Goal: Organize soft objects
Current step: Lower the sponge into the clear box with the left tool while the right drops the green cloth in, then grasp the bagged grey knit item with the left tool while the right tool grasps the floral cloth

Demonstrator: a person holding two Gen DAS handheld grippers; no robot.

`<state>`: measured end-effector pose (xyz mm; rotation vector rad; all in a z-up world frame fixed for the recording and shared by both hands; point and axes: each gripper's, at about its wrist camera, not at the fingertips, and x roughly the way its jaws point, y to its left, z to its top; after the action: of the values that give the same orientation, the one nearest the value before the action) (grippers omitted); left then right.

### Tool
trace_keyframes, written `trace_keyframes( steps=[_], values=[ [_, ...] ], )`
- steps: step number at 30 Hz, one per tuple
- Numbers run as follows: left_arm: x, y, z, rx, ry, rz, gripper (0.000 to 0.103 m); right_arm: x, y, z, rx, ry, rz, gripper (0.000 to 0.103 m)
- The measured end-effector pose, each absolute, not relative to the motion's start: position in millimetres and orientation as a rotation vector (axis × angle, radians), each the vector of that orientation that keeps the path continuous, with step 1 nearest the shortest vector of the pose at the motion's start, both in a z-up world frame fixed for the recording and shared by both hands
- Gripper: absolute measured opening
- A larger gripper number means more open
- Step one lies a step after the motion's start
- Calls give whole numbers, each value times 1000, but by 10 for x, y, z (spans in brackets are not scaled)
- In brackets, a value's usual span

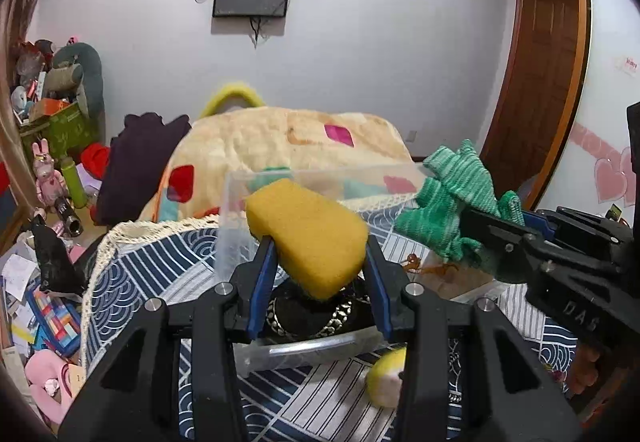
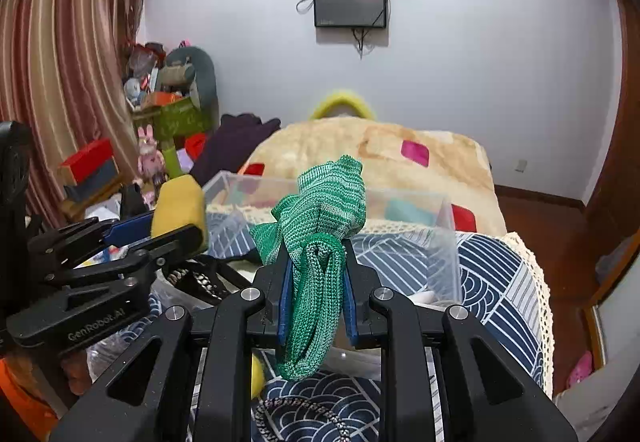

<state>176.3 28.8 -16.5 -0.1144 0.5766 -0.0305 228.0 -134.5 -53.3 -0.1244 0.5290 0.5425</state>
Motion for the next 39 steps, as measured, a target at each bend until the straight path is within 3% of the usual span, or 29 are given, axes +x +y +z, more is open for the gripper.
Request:
trace_keyframes(
  steps=[12,18,26,31,35,39],
  values=[
    [1946,221,-351,-91,664,-41,45,2415,-1215,-688,-187,607,546,20],
    [1872,255,-338,-103,666,-47,56,2391,-1261,-637,-216,599,532,29],
    [1585,282,-228,-103,619,-65,63,2181,-1451,-573,-233,538,520,42],
    [1329,307,-77,-97,571,-81,68,2043,-1574,-454,-214,490,520,43],
    [1079,343,51,-89,523,-72,78,1914,-1719,-362,-183,456,522,43],
    [862,382,64,-90,505,-61,88,1755,-1847,-348,-157,428,514,58]
  ],
)
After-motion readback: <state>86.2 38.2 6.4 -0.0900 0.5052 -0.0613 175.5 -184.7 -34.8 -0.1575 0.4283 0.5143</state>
